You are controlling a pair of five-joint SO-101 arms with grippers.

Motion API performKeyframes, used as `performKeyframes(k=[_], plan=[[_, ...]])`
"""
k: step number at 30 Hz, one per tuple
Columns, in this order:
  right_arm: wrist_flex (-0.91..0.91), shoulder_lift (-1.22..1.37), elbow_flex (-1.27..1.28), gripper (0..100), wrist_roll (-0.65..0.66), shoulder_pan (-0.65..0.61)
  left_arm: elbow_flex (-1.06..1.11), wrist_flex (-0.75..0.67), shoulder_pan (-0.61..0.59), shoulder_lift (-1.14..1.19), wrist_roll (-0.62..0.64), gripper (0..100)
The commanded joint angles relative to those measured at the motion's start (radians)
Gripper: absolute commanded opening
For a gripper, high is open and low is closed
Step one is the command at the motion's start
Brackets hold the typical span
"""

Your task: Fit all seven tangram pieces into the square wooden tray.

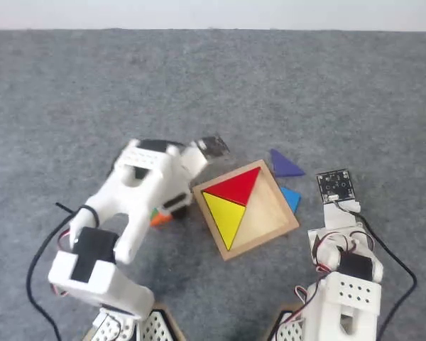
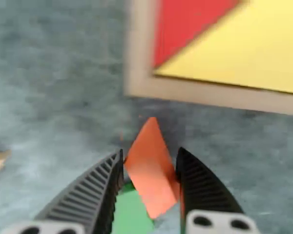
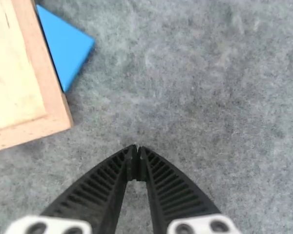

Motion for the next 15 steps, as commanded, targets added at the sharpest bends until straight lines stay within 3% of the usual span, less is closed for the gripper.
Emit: performKeyframes(k=[1,6,15], plan=[[-0.022,-0.015,-0.005,2.0,0.011,0.008,-0.157,0.101,-0.034,-0.038,-0.017,17],[-0.022,-0.015,-0.005,2.0,0.011,0.008,-0.239,0.158,-0.032,-0.037,-0.018,17],[-0.022,-0.015,-0.005,2.0,0.011,0.008,-0.159,0.169,0.005,-0.048,-0.012,17]])
